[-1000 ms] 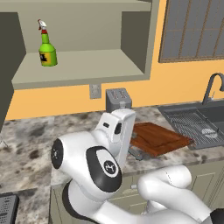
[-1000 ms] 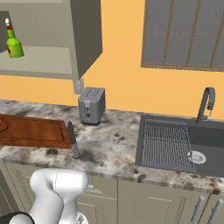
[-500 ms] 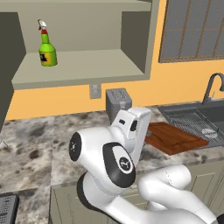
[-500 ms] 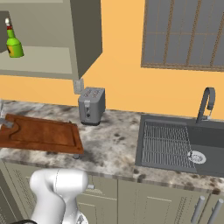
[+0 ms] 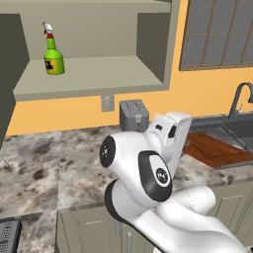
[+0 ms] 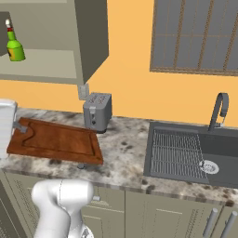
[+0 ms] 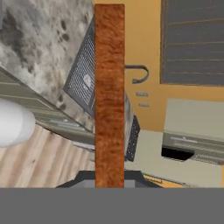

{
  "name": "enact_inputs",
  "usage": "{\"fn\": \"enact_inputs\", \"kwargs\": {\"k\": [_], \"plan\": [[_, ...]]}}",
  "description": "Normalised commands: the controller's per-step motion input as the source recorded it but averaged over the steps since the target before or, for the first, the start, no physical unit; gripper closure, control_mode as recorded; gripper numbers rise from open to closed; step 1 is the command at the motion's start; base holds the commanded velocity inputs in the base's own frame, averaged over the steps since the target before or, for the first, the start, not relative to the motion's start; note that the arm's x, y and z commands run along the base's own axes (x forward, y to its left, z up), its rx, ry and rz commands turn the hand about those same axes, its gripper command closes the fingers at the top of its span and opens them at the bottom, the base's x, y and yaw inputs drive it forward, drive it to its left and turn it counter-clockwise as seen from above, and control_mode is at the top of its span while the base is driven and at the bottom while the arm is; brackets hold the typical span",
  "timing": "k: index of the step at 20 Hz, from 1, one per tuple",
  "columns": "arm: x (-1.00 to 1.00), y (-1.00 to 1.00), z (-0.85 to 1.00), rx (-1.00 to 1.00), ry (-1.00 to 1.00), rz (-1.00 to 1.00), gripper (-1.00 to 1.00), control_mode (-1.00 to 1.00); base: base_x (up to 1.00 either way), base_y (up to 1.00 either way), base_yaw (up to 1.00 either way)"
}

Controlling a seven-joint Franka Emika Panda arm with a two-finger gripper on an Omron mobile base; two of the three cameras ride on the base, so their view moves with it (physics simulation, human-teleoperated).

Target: Move the cutting board and knife to the sink. Then move spray from the cabinet to the counter.

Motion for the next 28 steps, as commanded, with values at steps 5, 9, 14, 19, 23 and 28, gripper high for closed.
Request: {"fn": "enact_inputs", "kwargs": {"k": [5, 9, 14, 19, 23, 28], "plan": [[0.00, -0.12, 0.11, 0.00, 0.00, -0.06, 1.00, -1.00, 0.00, 0.00, 0.00], [0.01, -0.03, 0.02, 0.00, 0.00, -0.07, 1.00, -1.00, 0.00, 0.00, 0.00], [0.03, 0.00, 0.01, 0.00, 0.00, -0.08, 1.00, -1.00, 0.00, 0.00, 0.00], [0.00, 0.00, 0.00, 0.00, 0.00, -0.11, 1.00, -1.00, 0.00, 0.00, 0.00], [-0.04, 0.00, 0.00, 0.00, 0.00, -0.06, 1.00, 1.00, -0.24, -0.01, -0.06], [0.00, 0.00, 0.00, 0.00, 0.00, 0.00, 1.00, 1.00, -0.88, -0.34, -0.13]]}}
